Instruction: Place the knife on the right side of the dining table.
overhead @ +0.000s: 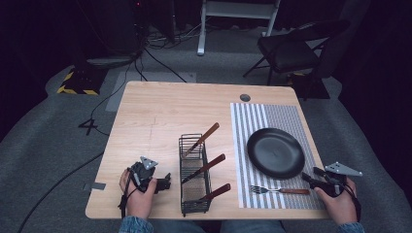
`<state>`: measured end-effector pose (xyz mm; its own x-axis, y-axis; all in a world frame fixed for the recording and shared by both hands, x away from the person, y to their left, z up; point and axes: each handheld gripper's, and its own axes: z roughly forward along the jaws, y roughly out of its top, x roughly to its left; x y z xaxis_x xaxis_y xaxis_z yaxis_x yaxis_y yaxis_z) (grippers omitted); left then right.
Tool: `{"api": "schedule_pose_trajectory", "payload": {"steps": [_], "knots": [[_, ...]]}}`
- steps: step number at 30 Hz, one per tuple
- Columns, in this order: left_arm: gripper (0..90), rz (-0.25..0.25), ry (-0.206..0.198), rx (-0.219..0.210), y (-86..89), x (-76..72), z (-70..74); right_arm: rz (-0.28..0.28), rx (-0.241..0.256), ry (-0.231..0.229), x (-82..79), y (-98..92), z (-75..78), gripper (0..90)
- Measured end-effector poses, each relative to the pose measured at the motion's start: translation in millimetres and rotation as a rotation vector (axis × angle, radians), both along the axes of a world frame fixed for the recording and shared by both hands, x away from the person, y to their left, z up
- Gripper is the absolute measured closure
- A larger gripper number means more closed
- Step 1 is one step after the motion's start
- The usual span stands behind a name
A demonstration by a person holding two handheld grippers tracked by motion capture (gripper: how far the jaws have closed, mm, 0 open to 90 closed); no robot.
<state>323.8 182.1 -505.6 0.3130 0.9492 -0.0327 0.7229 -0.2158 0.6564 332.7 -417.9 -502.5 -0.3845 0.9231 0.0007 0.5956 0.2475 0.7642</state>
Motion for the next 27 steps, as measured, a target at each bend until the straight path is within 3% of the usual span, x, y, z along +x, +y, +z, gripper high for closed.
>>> {"api": "schedule_pose_trajectory", "payload": {"steps": [6, 11, 12, 15, 16, 18, 20, 22, 27], "knots": [[0.1, -0.004, -0.002, 0.001, 0.0, 0.3, -0.1, 0.008, 0.005, 0.005, 0.2, -0.7, 0.3, 38.2], [0.4, -0.004, -0.003, 0.002, -0.4, 0.3, -0.1, 0.028, 0.018, 0.017, -0.7, -5.0, 1.9, 44.4], [0.4, -0.004, -0.003, 0.004, -0.4, 0.2, 0.0, 0.019, 0.037, 0.066, -3.4, -7.9, 9.2, 47.5], [0.4, -0.004, -0.003, 0.003, -0.4, 0.3, 0.0, 0.022, 0.050, 0.068, -3.9, -9.0, 16.4, 48.6], [0.3, -0.005, -0.004, 0.003, -0.4, 0.3, -0.1, 0.043, 0.061, 0.081, -3.1, -6.4, 28.4, 50.9], [0.3, -0.004, -0.003, 0.003, -0.5, 0.2, -0.1, 0.055, 0.072, 0.093, -2.4, -3.9, 34.7, 51.7], [0.1, 0.001, -0.002, 0.001, -1.1, 0.3, -0.1, 0.088, 0.089, 0.098, 1.2, 5.1, 53.4, 55.5], [0.1, 0.001, -0.001, 0.001, -1.1, 0.3, 0.0, 0.095, 0.097, 0.104, 2.6, 7.9, 59.6, 56.7], [0.1, -0.006, -0.001, 0.002, -1.1, 0.2, 0.0, 0.124, 0.132, 0.106, 10.1, 20.6, 95.1, 59.7]]}}
